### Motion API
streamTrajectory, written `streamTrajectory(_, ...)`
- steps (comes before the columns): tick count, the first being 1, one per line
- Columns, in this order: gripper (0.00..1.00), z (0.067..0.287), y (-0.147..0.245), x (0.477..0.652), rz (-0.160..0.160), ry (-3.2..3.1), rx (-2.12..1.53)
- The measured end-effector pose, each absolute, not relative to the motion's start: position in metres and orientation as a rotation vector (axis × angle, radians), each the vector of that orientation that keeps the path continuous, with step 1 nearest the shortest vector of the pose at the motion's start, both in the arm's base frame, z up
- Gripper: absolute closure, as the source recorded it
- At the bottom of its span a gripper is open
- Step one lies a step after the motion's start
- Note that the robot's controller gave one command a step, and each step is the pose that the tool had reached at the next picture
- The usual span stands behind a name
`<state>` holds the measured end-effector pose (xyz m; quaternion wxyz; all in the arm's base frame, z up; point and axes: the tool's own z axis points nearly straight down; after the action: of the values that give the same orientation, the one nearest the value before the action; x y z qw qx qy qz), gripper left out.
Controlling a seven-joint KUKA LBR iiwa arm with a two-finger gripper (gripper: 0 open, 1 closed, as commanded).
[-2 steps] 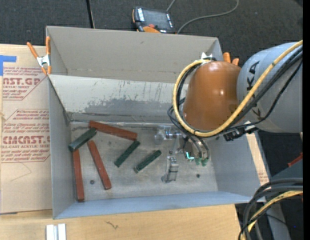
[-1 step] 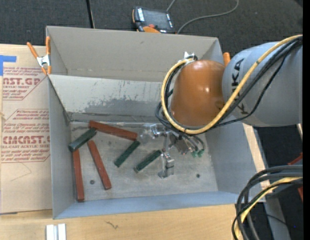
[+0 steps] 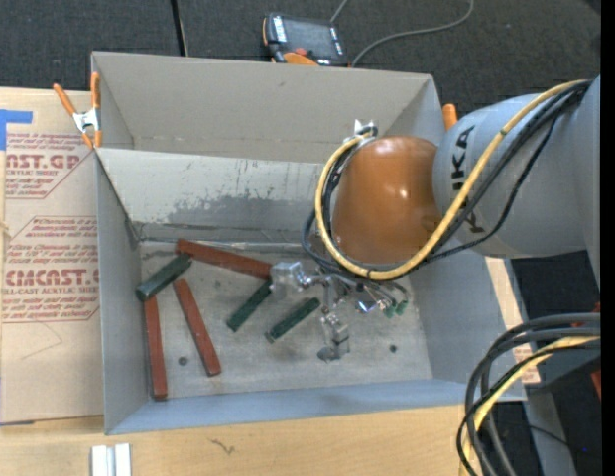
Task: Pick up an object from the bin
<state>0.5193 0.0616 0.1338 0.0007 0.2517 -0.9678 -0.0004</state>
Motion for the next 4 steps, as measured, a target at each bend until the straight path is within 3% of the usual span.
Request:
streamTrajectory(1, 0.0, 0.124, 0.055, 0.532, -0.001, -2.943, 1.105)
streamTrajectory(2, 0.0, 0.068, 0.046, 0.541, -0.003, -2.828, 1.362)
streamTrajectory(3, 0.0, 0.068, 0.047, 0.541, -0.004, -2.832, 1.362)
streamTrajectory(4, 1.0, 0.068, 0.047, 0.542, -0.004, -2.833, 1.362)
